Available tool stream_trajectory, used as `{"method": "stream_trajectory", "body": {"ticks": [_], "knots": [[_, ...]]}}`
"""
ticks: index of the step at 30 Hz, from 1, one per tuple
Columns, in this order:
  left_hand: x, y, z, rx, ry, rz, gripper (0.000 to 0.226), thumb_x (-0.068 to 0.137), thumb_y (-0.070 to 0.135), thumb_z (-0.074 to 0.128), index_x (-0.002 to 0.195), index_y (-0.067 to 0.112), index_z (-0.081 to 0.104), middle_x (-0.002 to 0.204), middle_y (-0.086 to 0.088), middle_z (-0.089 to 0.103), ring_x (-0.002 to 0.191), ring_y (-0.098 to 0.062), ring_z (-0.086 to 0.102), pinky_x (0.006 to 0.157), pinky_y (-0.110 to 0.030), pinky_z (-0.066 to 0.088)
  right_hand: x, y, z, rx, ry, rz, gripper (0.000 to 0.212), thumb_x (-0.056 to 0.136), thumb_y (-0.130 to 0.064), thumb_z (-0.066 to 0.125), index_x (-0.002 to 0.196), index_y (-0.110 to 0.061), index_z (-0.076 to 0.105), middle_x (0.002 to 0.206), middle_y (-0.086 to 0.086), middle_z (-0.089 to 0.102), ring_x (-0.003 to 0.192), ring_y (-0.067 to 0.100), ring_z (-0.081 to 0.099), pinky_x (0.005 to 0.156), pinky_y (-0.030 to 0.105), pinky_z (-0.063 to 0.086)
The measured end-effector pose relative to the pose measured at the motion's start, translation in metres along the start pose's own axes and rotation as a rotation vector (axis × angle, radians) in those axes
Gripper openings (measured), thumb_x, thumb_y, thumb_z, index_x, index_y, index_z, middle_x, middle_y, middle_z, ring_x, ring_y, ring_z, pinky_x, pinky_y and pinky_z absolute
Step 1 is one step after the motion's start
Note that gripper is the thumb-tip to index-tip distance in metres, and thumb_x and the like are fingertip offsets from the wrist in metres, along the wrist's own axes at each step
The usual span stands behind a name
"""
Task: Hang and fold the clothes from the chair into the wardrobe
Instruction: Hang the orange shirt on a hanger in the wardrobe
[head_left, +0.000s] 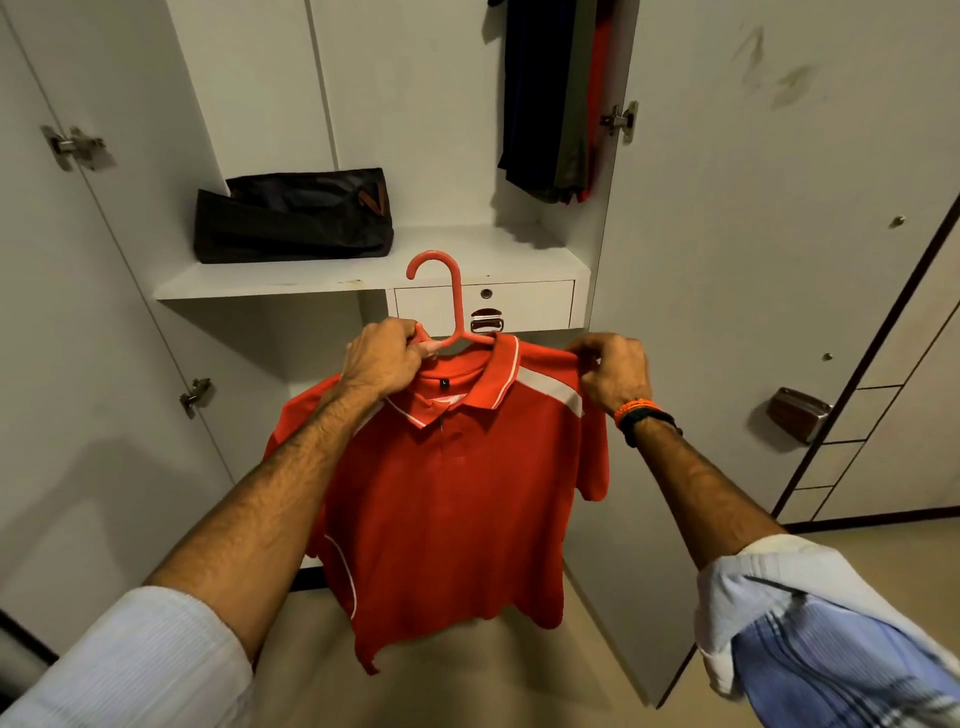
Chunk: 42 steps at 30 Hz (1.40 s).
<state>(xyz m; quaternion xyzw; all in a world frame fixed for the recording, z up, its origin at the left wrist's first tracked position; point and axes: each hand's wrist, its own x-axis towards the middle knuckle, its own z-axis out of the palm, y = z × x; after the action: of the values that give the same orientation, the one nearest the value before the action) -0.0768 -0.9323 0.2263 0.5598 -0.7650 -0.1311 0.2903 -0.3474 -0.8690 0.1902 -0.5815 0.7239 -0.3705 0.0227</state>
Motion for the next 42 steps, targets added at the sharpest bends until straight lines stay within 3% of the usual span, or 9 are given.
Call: {"method": "stream_trajectory", "body": {"ticks": [4,11,15,18,24,29,33,38,42], "knots": [[-0.001,0.001,-0.002,-0.054,0.000,0.008,0.027,0.092,0.039,0.064,0.095,0.013,0.071,0.091,-0.003,0.072,0.089,-0.022,0.067,0.087,-0.041,0.054,-0.008,-0.030,0.002,0.056,-0.051,-0.130,0.056,0.062,-0.033,0.053,0.114,-0.023,0.071,0.109,0.001,0.073,0.101,0.023,0.065,0.094,0.043,0.053],[-0.006,0.005,-0.005,-0.093,-0.049,0.041,0.021,0.091,0.038,0.066,0.090,0.018,0.071,0.081,0.001,0.069,0.081,-0.019,0.065,0.080,-0.035,0.054,-0.006,-0.065,0.012,0.080,-0.172,-0.286,0.048,0.079,-0.060,0.058,0.114,-0.028,0.067,0.105,-0.004,0.071,0.094,0.018,0.065,0.084,0.043,0.057],[-0.010,-0.005,-0.010,-0.180,0.010,0.065,0.023,0.085,0.041,0.073,0.092,0.020,0.069,0.079,0.008,0.065,0.080,-0.015,0.062,0.070,-0.027,0.049,-0.002,-0.071,0.018,0.111,-0.101,-0.274,0.040,0.080,-0.058,0.060,0.104,-0.029,0.070,0.094,-0.010,0.070,0.087,0.016,0.063,0.078,0.043,0.056],[-0.009,-0.024,-0.023,-0.273,0.079,0.035,0.048,0.075,0.045,0.081,0.114,0.022,0.065,0.098,0.009,0.064,0.091,-0.010,0.060,0.080,-0.025,0.048,0.004,-0.075,0.018,0.108,-0.059,-0.258,0.037,0.081,-0.056,0.062,0.099,-0.026,0.071,0.079,-0.013,0.065,0.074,0.013,0.057,0.068,0.037,0.051],[0.007,-0.046,-0.043,-0.245,0.054,0.012,0.018,0.085,0.043,0.072,0.086,0.025,0.070,0.081,0.008,0.067,0.087,-0.015,0.064,0.077,-0.028,0.049,0.018,-0.092,0.021,0.087,-0.001,-0.248,0.025,0.085,-0.048,0.068,0.098,-0.026,0.071,0.077,-0.009,0.066,0.071,0.013,0.058,0.064,0.032,0.048],[0.036,-0.042,-0.058,-0.205,0.116,0.010,0.027,0.088,0.045,0.068,0.095,0.020,0.072,0.086,0.005,0.065,0.090,-0.016,0.061,0.075,-0.027,0.044,0.037,-0.117,0.022,0.021,0.062,-0.242,0.027,0.089,-0.047,0.065,0.101,-0.023,0.071,0.080,-0.010,0.062,0.075,0.014,0.057,0.066,0.032,0.048],[0.072,-0.036,-0.066,-0.189,0.249,0.098,0.042,0.084,0.049,0.070,0.113,0.019,0.065,0.109,-0.001,0.068,0.103,-0.021,0.061,0.090,-0.037,0.050,0.074,-0.134,0.011,-0.005,0.157,-0.231,0.025,0.089,-0.046,0.066,0.097,-0.023,0.071,0.075,-0.008,0.059,0.072,0.016,0.055,0.064,0.029,0.042],[0.126,-0.026,-0.070,-0.043,0.523,0.263,0.074,0.073,0.041,0.082,0.135,0.017,0.049,0.138,-0.006,0.046,0.127,-0.025,0.042,0.106,-0.043,0.036,0.148,-0.154,-0.002,-0.071,0.250,-0.265,0.028,0.089,-0.046,0.065,0.095,-0.019,0.069,0.079,-0.003,0.066,0.077,0.020,0.061,0.066,0.033,0.048],[0.192,-0.020,-0.077,0.100,0.588,0.562,0.048,0.072,0.027,0.080,0.117,0.018,0.065,0.128,-0.003,0.056,0.116,-0.027,0.050,0.097,-0.047,0.044,0.218,-0.175,-0.009,-0.080,0.347,-0.301,0.027,0.088,-0.048,0.065,0.103,-0.027,0.071,0.082,-0.010,0.066,0.083,0.017,0.062,0.073,0.033,0.049]]}}
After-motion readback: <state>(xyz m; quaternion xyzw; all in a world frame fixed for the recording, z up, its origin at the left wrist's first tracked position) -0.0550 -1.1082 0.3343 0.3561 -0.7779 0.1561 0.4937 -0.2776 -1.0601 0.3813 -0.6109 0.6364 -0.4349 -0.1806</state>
